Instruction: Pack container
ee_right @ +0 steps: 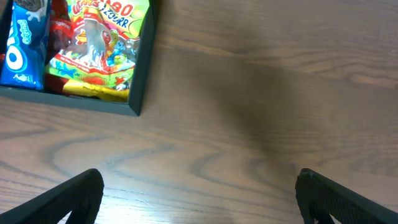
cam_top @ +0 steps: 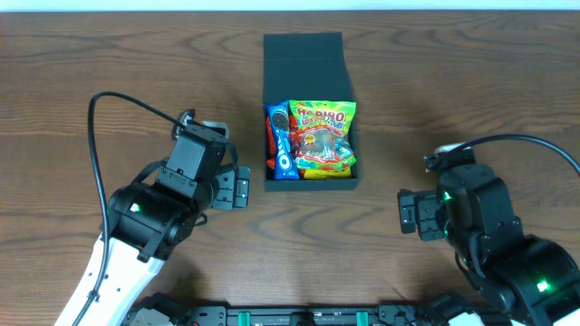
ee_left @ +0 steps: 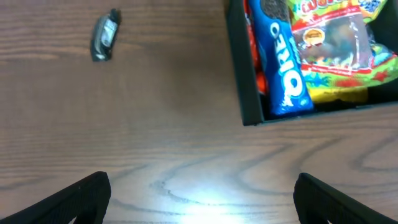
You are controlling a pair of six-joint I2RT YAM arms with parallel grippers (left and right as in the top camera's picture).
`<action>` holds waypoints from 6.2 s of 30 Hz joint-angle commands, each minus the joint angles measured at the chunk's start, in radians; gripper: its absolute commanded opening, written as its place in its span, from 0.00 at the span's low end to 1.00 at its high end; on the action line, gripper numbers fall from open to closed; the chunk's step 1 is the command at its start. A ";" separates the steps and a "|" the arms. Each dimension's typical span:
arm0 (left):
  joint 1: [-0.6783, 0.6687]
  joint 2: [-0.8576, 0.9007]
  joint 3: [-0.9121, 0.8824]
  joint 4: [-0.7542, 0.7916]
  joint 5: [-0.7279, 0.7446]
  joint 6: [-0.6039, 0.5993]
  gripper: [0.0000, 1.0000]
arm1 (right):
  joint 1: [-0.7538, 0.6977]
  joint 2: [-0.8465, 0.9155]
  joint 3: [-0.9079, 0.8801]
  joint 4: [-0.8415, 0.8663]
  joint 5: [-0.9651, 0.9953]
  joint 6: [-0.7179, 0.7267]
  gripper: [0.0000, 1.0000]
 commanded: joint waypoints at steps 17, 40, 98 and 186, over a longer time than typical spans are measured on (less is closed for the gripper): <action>0.364 0.459 0.444 -0.154 0.002 0.276 0.95 | -0.017 -0.005 -0.002 0.000 -0.005 -0.014 0.99; 0.428 0.684 0.510 -0.038 0.055 0.361 0.95 | -0.017 -0.004 -0.002 0.008 -0.005 -0.014 0.99; 0.489 1.172 0.633 0.105 0.090 0.386 0.58 | -0.017 0.107 -0.002 0.014 -0.005 -0.006 0.99; -0.117 1.047 0.698 -0.027 0.186 -0.308 0.17 | -0.017 0.107 -0.002 0.011 -0.005 0.013 0.99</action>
